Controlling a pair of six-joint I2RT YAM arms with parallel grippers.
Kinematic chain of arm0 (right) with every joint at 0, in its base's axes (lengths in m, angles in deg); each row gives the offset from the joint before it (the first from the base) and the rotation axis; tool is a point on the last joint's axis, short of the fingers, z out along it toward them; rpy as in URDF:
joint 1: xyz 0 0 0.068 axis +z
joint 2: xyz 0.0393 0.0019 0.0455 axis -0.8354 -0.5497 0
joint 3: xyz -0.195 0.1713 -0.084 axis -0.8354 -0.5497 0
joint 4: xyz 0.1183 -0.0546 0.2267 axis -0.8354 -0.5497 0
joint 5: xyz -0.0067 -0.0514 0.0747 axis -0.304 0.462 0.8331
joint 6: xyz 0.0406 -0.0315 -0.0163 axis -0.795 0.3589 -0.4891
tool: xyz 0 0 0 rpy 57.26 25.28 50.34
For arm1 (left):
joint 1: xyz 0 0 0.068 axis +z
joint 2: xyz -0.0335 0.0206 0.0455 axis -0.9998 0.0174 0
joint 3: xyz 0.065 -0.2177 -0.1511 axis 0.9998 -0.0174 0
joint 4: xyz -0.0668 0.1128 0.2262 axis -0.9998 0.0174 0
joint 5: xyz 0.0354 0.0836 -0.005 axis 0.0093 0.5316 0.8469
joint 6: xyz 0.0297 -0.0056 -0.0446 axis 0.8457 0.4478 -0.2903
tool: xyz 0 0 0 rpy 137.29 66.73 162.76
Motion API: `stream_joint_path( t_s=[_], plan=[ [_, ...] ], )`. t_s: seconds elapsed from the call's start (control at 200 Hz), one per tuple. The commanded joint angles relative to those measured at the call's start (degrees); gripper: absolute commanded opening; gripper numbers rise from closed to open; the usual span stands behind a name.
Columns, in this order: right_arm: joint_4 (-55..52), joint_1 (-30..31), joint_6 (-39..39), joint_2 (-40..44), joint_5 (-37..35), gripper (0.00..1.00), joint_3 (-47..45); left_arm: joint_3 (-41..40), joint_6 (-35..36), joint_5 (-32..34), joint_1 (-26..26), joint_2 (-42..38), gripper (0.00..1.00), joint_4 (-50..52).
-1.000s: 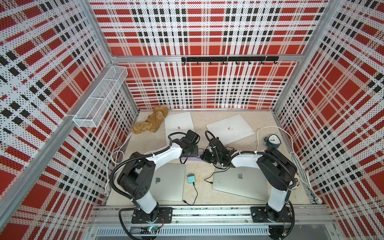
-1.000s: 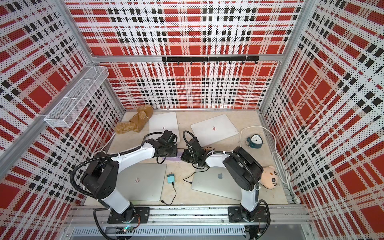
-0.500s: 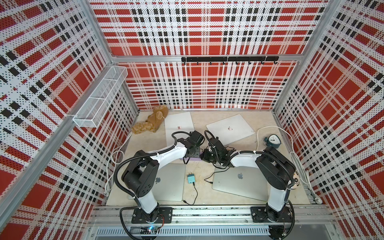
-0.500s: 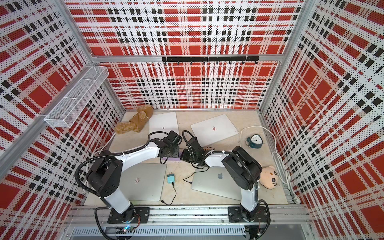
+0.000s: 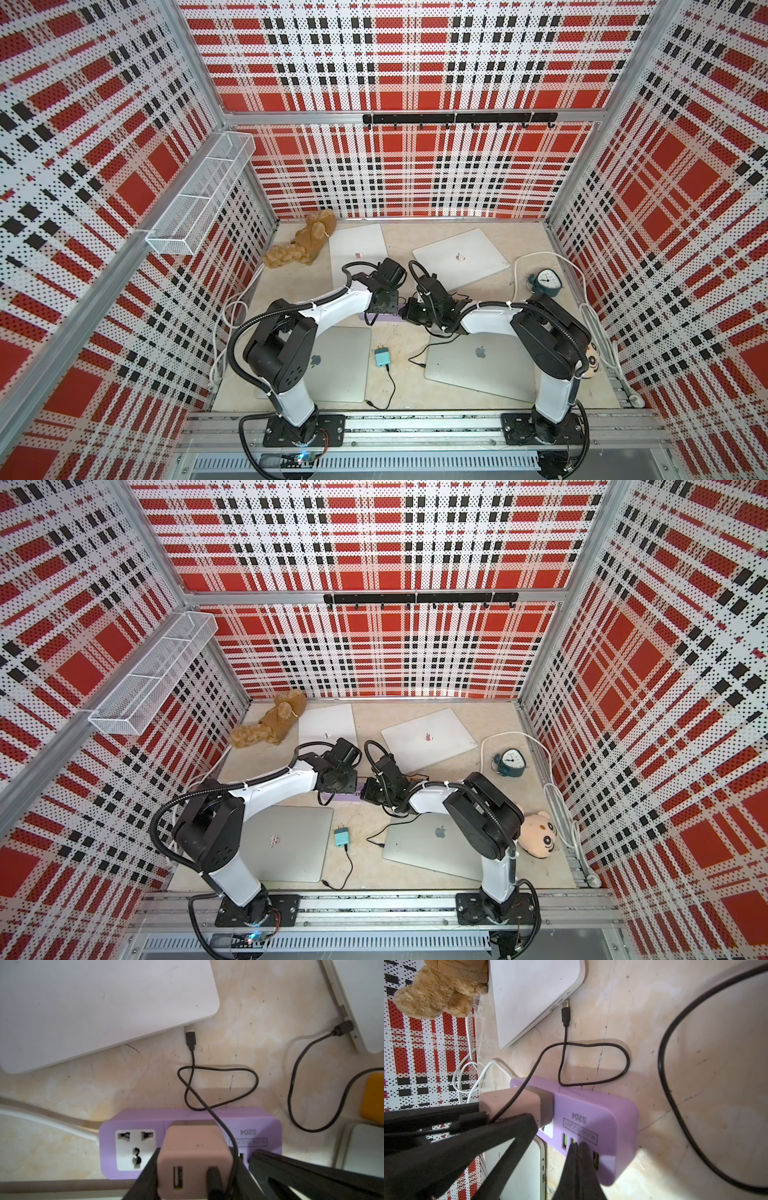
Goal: Unplug the laptop charger
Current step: Remove the plug from the socket.
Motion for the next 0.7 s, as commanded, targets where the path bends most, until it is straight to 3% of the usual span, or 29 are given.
stream_joint_path(
  t_s=[0.0, 0.205, 0.341, 0.476, 0.581, 0.691],
  plan=[
    [-11.5, 0.0, 0.3, -6.5, -3.8, 0.0, -2.8, 3.4, 1.2, 1.9, -1.2, -0.5, 0.16, 1.8],
    [-11.5, 0.0, 0.2, -7.1, -3.6, 0.0, -2.7, 0.0, 0.8, -13.0, 2.4, -2.5, 0.15, -4.1],
    [-12.4, 0.0, 0.4, -7.3, -4.2, 0.0, -2.6, 0.7, 0.7, -15.9, 2.5, -2.3, 0.15, -4.4],
    [-12.4, 0.0, 0.4, -7.7, -4.0, 0.0, -2.6, 1.6, 0.9, -14.4, 2.4, -2.0, 0.15, -3.6],
    [-12.4, 0.0, 0.5, -8.1, -3.9, 0.0, -2.6, 3.8, 1.9, -7.6, 1.4, -1.1, 0.14, 0.5],
    [-12.5, 0.0, 0.5, -8.3, -3.8, 0.0, -2.6, 4.8, 3.2, -4.9, 1.0, -0.7, 0.14, 2.4]
  ],
)
